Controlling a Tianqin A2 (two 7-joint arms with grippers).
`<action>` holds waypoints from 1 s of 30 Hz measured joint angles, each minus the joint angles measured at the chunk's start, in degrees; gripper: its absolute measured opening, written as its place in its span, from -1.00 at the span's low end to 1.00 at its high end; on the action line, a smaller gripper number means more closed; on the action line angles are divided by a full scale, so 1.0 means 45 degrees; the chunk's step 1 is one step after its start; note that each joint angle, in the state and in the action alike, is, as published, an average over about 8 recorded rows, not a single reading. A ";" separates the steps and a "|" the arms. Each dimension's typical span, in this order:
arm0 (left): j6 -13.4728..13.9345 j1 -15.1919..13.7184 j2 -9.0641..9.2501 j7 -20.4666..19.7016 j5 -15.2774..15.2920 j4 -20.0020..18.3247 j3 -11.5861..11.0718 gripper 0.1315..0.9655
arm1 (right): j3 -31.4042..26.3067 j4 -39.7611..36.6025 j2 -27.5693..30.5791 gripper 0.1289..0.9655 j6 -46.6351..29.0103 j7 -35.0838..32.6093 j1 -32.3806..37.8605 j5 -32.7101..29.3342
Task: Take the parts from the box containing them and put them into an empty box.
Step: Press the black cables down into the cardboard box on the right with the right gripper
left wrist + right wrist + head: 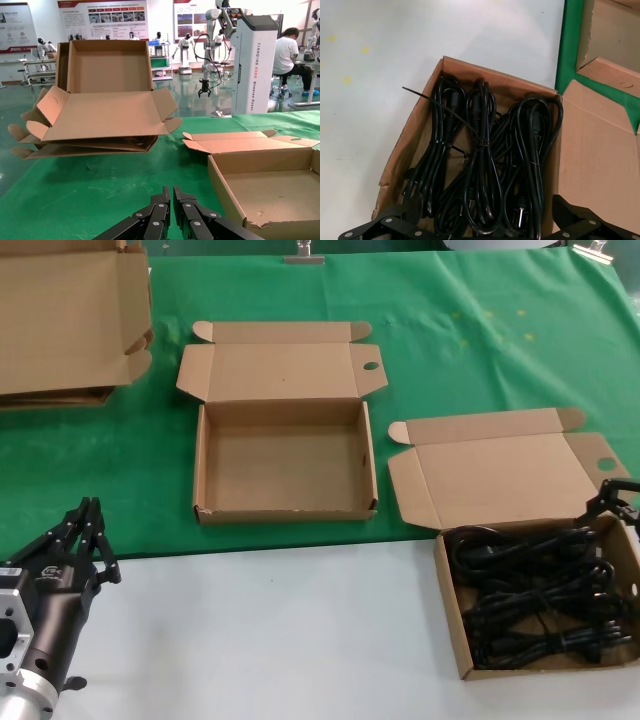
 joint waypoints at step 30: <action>0.0000 0.0000 0.0000 -0.0001 0.0001 0.0000 0.0000 -0.90 | 0.0443 0.0932 0.0398 -0.23 -0.0324 0.0251 -0.0882 0.0135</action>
